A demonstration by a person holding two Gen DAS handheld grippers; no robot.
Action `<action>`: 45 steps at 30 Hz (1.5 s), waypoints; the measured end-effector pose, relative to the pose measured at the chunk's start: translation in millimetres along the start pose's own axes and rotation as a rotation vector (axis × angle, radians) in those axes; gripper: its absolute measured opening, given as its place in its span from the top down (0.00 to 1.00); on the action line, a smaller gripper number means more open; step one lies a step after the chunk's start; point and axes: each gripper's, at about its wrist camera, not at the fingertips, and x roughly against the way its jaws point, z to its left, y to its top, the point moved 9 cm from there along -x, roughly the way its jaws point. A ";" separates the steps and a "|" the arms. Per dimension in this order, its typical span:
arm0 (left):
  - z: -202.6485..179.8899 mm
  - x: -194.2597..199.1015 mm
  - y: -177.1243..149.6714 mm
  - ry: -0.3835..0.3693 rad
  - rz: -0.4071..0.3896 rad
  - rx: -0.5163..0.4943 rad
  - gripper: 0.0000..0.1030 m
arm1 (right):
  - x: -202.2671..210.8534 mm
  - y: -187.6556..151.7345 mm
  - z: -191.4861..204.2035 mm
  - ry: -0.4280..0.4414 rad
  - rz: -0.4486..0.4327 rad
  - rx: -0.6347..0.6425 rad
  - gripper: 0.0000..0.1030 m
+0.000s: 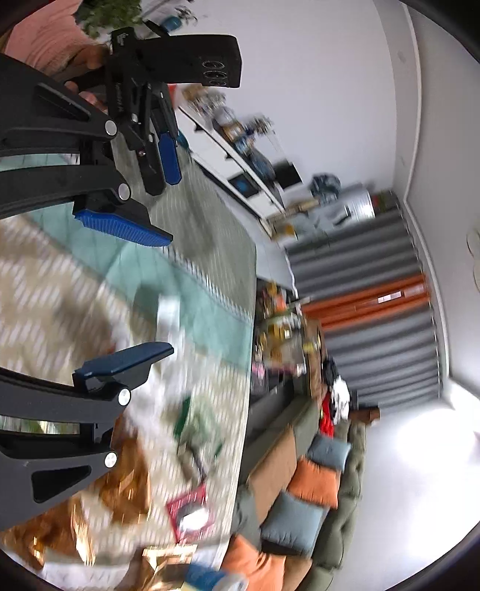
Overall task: Collect trash
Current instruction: 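Return to the table and grasp white tissues with the left tool while the right tool grasps tissues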
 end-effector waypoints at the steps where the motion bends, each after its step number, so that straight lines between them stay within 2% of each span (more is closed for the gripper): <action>1: -3.8 -8.3 3.1 -0.008 0.012 -0.006 0.37 | 1.6 0.4 -8.5 -0.014 -0.003 -0.011 0.47; 12: -34.7 -86.1 17.0 -0.024 0.148 -0.016 0.38 | 4.4 -14.2 -54.8 -0.068 0.015 -0.060 0.47; 18: -39.0 -119.9 17.0 -0.036 0.220 0.007 0.37 | 1.1 -21.7 -62.8 -0.062 0.032 -0.081 0.47; 23: -43.6 -134.4 18.9 -0.038 0.243 0.021 0.40 | -6.3 -23.3 -62.1 -0.053 0.044 -0.088 0.47; 28: -43.3 -140.9 18.3 -0.044 0.257 0.033 0.65 | -13.7 -26.1 -61.6 -0.041 0.056 -0.097 0.47; 29: -44.4 -141.2 17.9 -0.054 0.259 0.033 0.75 | -14.9 -27.0 -61.9 -0.039 0.059 -0.101 0.47; 30: -45.6 -142.1 17.8 -0.059 0.263 0.034 0.79 | -17.0 -28.2 -62.7 -0.040 0.063 -0.105 0.47; 34: -46.7 -140.3 15.8 -0.057 0.253 0.026 0.88 | -24.0 -31.1 -67.3 -0.042 0.082 -0.118 0.49; 37: -45.0 -134.3 15.3 -0.066 0.237 0.030 0.89 | -27.3 -32.0 -68.1 -0.045 0.089 -0.125 0.57; 40: -43.5 -125.1 15.2 -0.073 0.218 0.028 0.90 | -29.5 -32.5 -69.0 -0.042 0.095 -0.128 0.71; 42: -42.2 -118.7 15.1 -0.079 0.210 0.030 0.90 | -29.7 -32.5 -70.5 -0.044 0.096 -0.131 0.87; 45: -36.9 -105.0 16.0 -0.088 0.187 0.041 0.90 | -27.7 -32.0 -71.7 -0.045 0.089 -0.138 0.92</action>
